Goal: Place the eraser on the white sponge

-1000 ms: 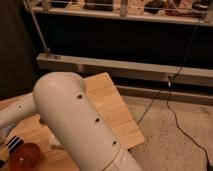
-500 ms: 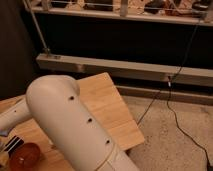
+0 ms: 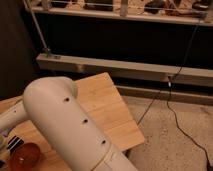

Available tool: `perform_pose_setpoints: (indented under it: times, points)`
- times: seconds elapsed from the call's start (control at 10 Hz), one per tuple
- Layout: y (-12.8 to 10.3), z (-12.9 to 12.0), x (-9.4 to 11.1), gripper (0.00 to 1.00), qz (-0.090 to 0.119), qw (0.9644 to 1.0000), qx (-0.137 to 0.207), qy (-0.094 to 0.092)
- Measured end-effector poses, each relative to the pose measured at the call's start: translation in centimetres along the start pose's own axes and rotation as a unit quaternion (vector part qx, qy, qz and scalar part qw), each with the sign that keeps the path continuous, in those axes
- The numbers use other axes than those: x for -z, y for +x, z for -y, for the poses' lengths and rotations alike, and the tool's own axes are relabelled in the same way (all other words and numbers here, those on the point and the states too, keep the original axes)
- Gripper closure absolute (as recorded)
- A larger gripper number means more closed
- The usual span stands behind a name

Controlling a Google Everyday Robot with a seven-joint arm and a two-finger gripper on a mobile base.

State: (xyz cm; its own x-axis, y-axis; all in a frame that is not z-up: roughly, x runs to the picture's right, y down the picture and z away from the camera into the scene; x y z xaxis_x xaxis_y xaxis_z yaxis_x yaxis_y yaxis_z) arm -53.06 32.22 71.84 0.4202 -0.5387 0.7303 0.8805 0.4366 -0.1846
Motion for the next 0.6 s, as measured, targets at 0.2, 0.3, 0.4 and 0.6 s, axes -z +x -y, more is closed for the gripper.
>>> perform_pose_setpoints:
  times: [0.2, 0.3, 0.4, 0.6]
  points:
    - [0.2, 0.1, -0.1, 0.91, -0.003, 1.0, -0.004, -0.004]
    - [0.4, 0.1, 0.0, 0.99, -0.007, 0.9999, -0.005, -0.007]
    - [0.7, 0.3, 0.3, 1.0, -0.014, 0.9998, -0.005, -0.009]
    - [1.1, 1.8, 3.1, 1.0, -0.024, 0.9996, -0.013, -0.001]
